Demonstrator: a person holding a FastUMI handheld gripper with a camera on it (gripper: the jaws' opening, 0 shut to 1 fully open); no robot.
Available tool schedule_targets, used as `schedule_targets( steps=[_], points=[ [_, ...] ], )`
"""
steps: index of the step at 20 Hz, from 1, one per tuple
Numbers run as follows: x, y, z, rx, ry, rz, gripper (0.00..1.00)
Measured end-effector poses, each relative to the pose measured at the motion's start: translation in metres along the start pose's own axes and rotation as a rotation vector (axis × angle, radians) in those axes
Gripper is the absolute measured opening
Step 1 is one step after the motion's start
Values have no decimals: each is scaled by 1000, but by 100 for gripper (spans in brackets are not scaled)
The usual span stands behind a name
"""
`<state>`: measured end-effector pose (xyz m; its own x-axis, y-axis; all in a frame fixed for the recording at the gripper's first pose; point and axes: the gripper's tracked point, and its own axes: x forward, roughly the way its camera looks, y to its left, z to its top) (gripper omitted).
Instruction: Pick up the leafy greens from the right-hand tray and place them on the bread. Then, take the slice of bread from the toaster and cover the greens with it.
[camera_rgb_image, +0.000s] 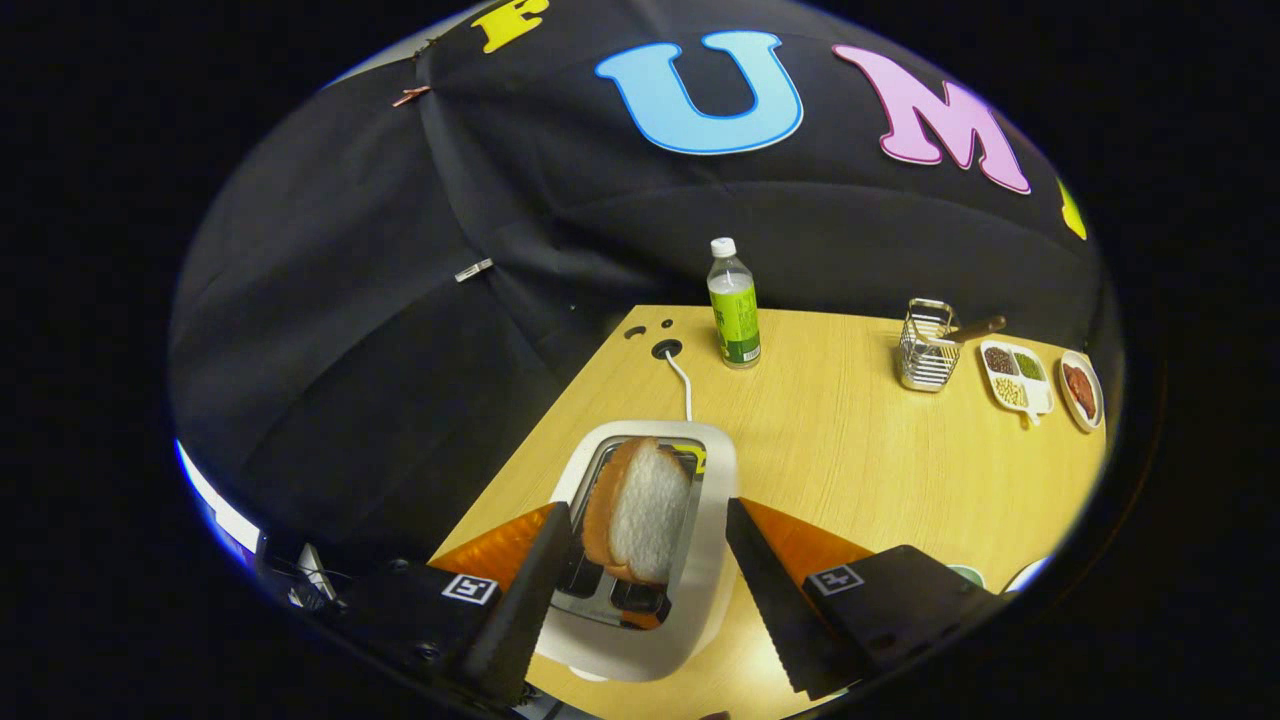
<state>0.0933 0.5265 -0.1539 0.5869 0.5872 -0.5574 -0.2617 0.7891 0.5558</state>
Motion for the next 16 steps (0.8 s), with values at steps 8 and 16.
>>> schedule_targets(
  steps=[8, 16],
  points=[
    [14, -9, 8, 71, -9, -44, 48],
    [2, -5, 20, 80, -27, -40, 13]
  ],
)
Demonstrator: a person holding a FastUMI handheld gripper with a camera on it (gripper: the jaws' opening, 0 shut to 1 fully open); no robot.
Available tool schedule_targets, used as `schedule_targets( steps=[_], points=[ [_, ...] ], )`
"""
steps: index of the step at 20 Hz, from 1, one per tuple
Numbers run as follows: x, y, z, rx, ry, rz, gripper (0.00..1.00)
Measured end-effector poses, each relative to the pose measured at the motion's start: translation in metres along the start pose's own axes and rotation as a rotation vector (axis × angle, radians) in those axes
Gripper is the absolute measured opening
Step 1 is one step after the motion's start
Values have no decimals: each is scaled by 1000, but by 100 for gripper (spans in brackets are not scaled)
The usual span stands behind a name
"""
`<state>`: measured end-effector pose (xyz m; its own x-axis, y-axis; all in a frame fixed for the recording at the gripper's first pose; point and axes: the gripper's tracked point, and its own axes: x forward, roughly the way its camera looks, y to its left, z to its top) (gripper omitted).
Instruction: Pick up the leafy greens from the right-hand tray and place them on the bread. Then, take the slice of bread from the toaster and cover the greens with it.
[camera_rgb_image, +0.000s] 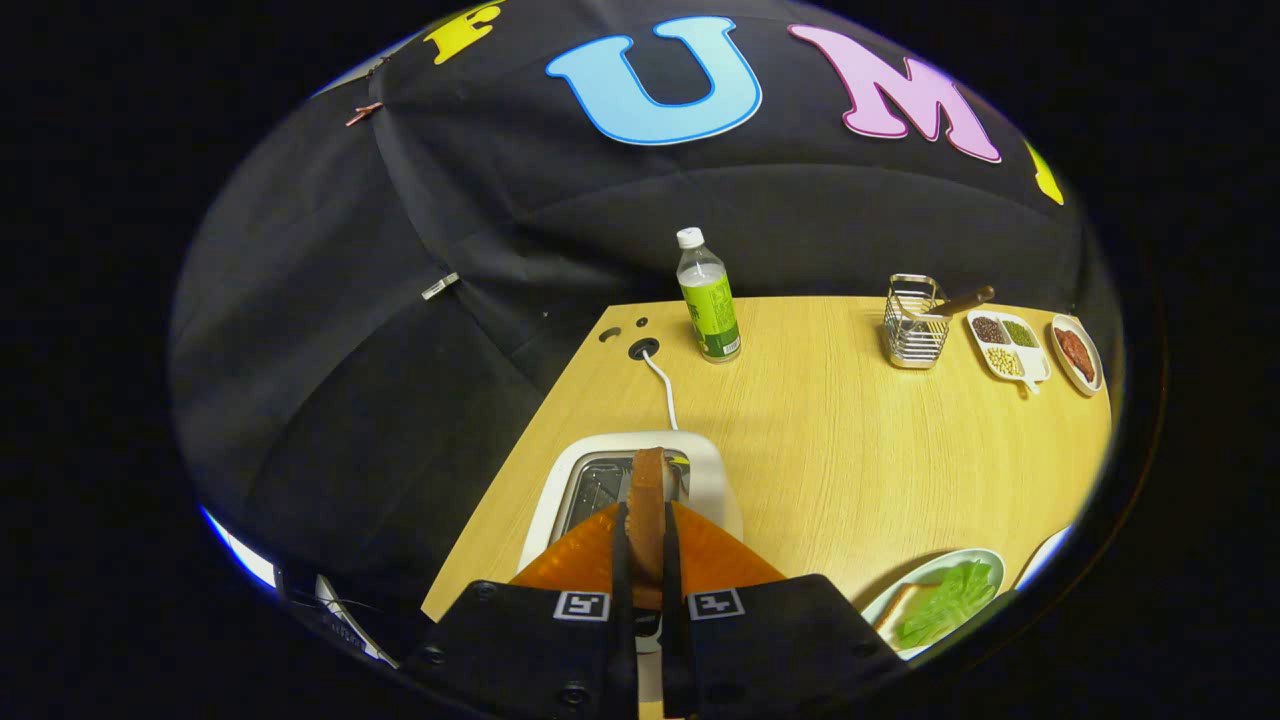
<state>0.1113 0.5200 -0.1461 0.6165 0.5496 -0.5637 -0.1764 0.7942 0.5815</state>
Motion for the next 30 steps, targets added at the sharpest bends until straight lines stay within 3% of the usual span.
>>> schedule_targets(
  steps=[9, 13, 17, 25, 30],
  points=[
    [-81, 13, 74, 37, -154, 93, 14],
    [-129, -4, 86, 20, -221, 81, 14],
    [-169, -51, 69, 42, -248, 11, 14],
    [-187, -186, -17, 203, -204, -215, 14],
    [-166, -209, -61, 332, -174, -211, 14]
  ],
)
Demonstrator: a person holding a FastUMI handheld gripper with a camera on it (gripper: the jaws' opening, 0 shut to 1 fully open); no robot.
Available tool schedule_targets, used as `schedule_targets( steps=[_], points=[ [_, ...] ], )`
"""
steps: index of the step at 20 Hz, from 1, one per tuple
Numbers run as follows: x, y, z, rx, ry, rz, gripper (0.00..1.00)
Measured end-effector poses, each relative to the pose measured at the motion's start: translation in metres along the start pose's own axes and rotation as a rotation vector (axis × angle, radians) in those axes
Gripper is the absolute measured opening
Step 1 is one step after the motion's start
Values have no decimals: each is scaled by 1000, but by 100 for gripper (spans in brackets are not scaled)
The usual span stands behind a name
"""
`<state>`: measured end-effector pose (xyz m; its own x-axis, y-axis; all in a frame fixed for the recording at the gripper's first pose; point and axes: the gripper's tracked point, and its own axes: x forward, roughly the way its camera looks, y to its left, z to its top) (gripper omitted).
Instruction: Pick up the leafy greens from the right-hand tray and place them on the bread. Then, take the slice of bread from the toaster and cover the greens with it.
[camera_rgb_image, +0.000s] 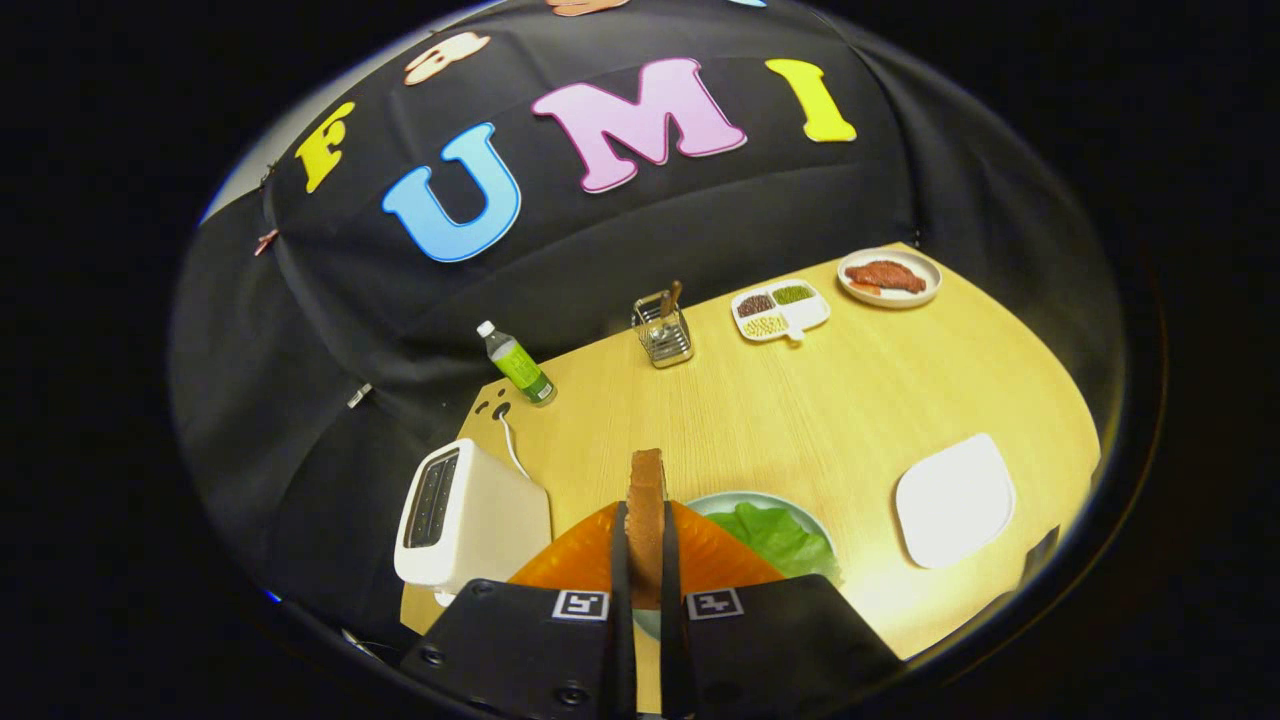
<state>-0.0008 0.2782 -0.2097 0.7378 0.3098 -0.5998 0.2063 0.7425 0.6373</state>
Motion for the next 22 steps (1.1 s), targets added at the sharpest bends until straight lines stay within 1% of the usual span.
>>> schedule_targets(
  steps=[4, 6, 8, 9, 11, 15, 17, 18, 19, 20, 22],
  points=[
    [27, -10, -23, 94, 22, 24, 14],
    [40, -23, -35, 124, 38, 14, 14],
    [45, -45, -46, 90, 51, -36, 14],
    [47, -56, -45, 55, 40, -70, 14],
    [48, -74, -55, -17, 72, -118, 14],
    [54, -92, -64, -60, 109, -173, 14],
    [57, -97, -67, -72, 120, -184, 19],
    [59, -99, -71, -79, 127, -188, 19],
    [57, -100, -70, -85, 131, -194, 24],
    [57, -102, -70, -92, 133, -201, 26],
    [56, -112, -69, -116, 138, -230, 37]
  ],
)
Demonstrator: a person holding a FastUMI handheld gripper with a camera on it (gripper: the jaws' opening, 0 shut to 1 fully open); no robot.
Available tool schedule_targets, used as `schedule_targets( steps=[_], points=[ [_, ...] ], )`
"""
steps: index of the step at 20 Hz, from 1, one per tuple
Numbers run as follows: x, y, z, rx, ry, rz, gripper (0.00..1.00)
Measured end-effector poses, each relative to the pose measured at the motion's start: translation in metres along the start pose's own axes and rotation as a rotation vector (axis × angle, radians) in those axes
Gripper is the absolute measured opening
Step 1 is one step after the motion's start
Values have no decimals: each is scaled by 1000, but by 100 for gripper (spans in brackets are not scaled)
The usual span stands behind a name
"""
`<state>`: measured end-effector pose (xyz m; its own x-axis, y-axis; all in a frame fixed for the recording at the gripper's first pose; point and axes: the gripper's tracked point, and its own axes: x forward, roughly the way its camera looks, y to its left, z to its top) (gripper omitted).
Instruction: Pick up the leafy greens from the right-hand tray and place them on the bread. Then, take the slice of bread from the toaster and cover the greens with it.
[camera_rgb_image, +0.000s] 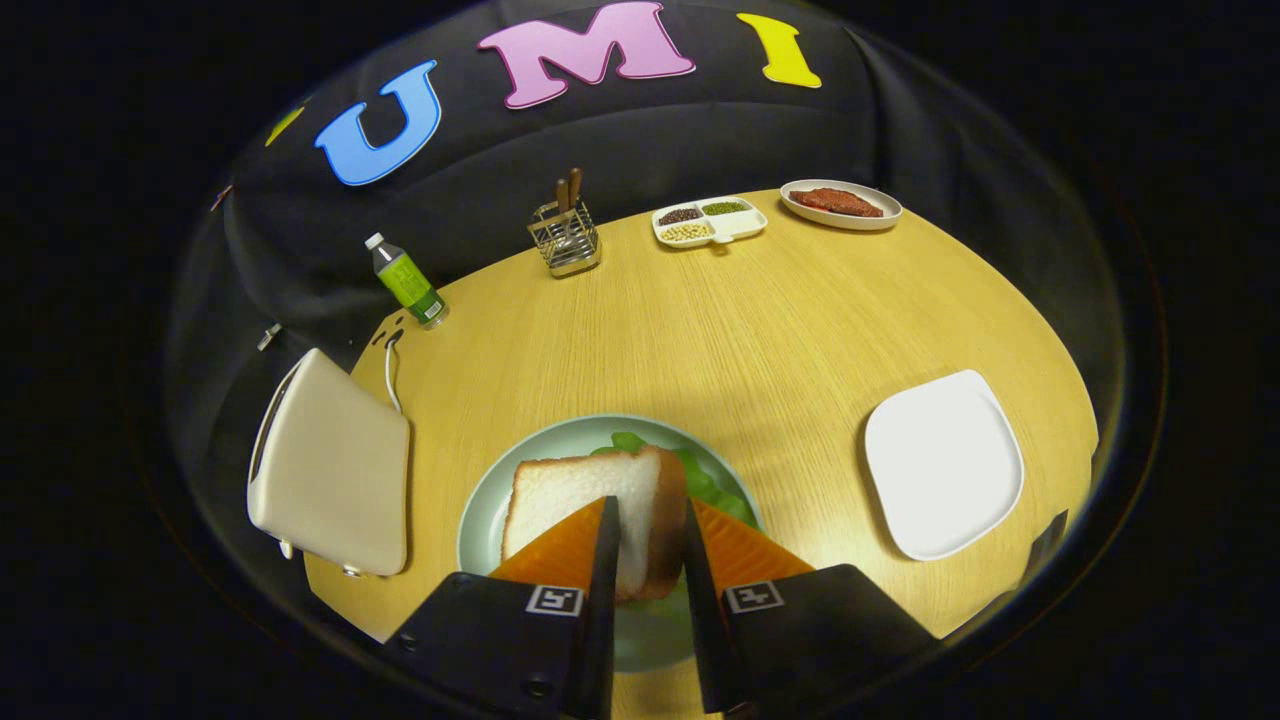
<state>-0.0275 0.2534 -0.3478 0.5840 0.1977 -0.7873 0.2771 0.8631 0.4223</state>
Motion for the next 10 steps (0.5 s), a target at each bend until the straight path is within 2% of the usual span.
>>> schedule_targets(
  steps=[1, 3, 6, 7, 9, 10],
  points=[
    [2, -1, -4, -13, 9, -5, 48],
    [1, -3, -3, -34, 7, -11, 54],
    [-4, -7, 0, -54, -10, -10, 73],
    [-6, -7, 4, -57, -24, -8, 86],
    [-14, -9, 15, -66, -64, -3, 97],
    [-18, -8, 22, -76, -87, 3, 98]
  ],
)
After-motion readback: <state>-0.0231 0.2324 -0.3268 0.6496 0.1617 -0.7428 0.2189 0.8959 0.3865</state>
